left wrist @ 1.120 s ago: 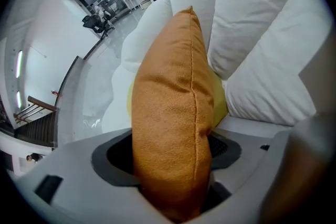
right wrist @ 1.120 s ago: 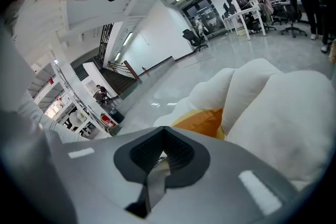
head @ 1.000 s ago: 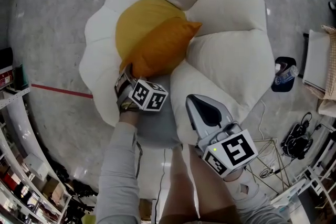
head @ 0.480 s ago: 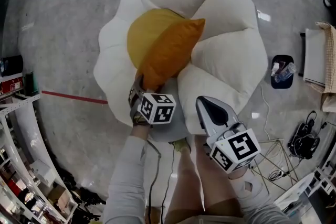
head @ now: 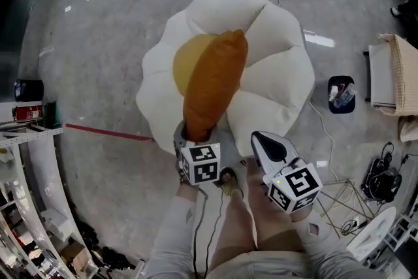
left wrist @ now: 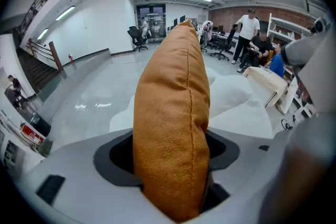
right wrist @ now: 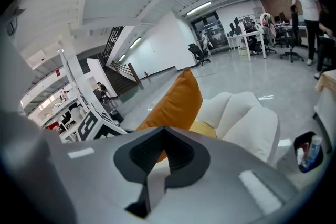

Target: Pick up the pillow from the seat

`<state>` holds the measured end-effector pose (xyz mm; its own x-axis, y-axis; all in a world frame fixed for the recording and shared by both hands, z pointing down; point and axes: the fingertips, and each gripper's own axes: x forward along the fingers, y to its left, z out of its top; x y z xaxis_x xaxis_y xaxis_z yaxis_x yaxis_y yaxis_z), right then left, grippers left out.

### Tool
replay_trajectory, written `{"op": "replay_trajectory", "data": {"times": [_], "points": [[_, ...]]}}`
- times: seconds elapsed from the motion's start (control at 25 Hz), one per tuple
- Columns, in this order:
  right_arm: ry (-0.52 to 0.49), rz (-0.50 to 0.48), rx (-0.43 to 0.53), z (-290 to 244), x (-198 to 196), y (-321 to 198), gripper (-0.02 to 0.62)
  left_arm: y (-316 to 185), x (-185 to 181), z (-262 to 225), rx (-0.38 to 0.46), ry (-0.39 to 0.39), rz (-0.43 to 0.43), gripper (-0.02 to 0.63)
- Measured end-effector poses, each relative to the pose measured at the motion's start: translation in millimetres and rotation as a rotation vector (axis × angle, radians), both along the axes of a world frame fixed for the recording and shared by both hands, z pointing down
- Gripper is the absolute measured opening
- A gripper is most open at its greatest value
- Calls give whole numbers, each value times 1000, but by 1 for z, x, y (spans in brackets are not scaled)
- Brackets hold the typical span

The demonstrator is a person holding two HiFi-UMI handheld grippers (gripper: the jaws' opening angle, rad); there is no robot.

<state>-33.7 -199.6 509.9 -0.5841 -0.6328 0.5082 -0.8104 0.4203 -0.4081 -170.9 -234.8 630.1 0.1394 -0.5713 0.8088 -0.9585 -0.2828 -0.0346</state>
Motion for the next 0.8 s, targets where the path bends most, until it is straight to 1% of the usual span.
{"op": "replay_trajectory", "data": {"times": [0.24, 0.56, 0.68, 0.8], "points": [[42, -14, 27, -43, 6, 37, -5, 43, 3, -73, 64, 121, -64, 333], [45, -42, 96, -105, 6, 78, -5, 107, 19, -157, 133, 254, -98, 333], [56, -51, 121, -121, 7, 92, -3, 127, 21, -183, 158, 291, -110, 333], [63, -55, 139, -135, 13, 108, -5, 148, 24, -209, 183, 312, -115, 333]]}}
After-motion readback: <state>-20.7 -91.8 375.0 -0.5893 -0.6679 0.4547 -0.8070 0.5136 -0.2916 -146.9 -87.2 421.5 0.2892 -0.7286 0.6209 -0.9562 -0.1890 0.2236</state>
